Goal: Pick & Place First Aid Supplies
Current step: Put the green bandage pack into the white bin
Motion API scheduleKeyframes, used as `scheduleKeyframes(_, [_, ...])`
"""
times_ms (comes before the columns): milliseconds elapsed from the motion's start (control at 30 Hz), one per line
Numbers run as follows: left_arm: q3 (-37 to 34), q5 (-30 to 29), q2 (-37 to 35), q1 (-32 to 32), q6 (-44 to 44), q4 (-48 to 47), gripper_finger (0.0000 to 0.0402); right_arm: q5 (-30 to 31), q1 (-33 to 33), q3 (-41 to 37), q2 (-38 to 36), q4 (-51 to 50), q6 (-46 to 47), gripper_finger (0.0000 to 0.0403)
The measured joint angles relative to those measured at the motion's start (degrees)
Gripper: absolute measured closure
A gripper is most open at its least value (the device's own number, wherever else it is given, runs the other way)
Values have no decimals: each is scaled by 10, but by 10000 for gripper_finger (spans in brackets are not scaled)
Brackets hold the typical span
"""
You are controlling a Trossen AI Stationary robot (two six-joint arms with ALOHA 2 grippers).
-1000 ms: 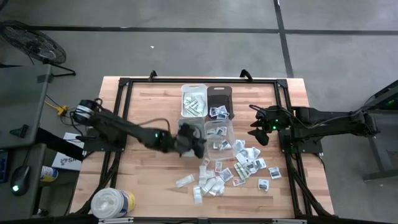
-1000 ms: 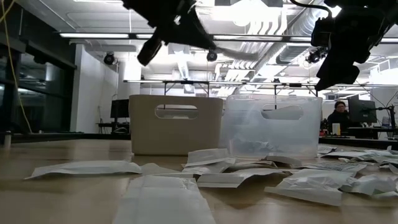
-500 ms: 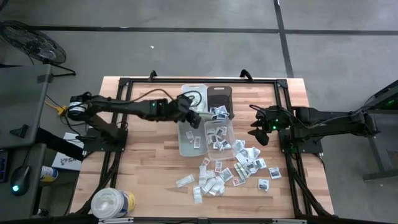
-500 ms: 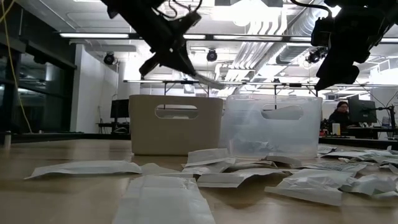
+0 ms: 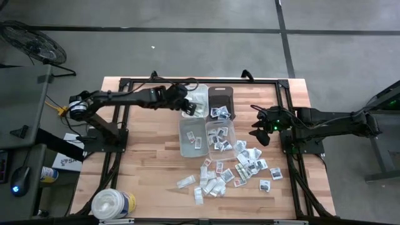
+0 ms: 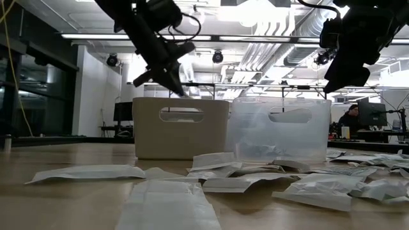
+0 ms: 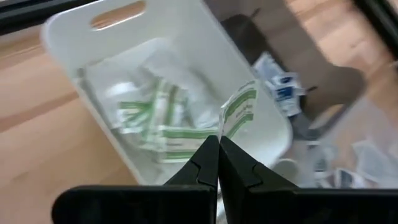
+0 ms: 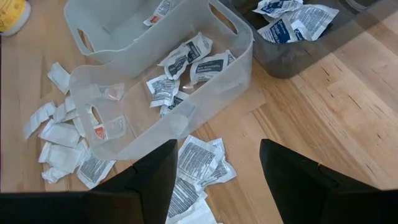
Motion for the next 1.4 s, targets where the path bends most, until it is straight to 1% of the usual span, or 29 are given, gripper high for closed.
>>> scheduleKeyframes(67, [0, 4, 5, 15, 10, -2, 401, 0, 0, 0, 0, 0, 4, 181])
scheduleKeyframes(200, [0, 34, 20, 38, 20, 13, 401, 16, 0, 0, 0, 0, 15, 181])
scheduleKeyframes(500, [0, 44, 72, 39, 20, 21, 401, 16, 0, 0, 0, -3, 17, 181])
scheduleKeyframes(733, [0, 50, 78, 39, 25, 22, 397, 16, 0, 0, 0, -3, 17, 181])
scheduleKeyframes(833, [0, 55, 78, 39, 25, 22, 378, 16, 0, 0, 0, -3, 17, 181])
scheduleKeyframes(1000, [0, 60, 78, 39, 26, 22, 331, 16, 0, 0, 0, -3, 17, 181])
scheduleKeyframes(1167, [0, 56, 72, 39, 51, 18, 288, 16, 0, 0, 0, -3, 17, 181])
scheduleKeyframes(1300, [0, 16, 50, 39, 67, 11, 278, 16, 0, 0, 0, -5, 17, 181])
scheduleKeyframes(1400, [0, 8, 41, 39, 104, -5, 277, 15, 0, 0, 0, -5, 17, 181])
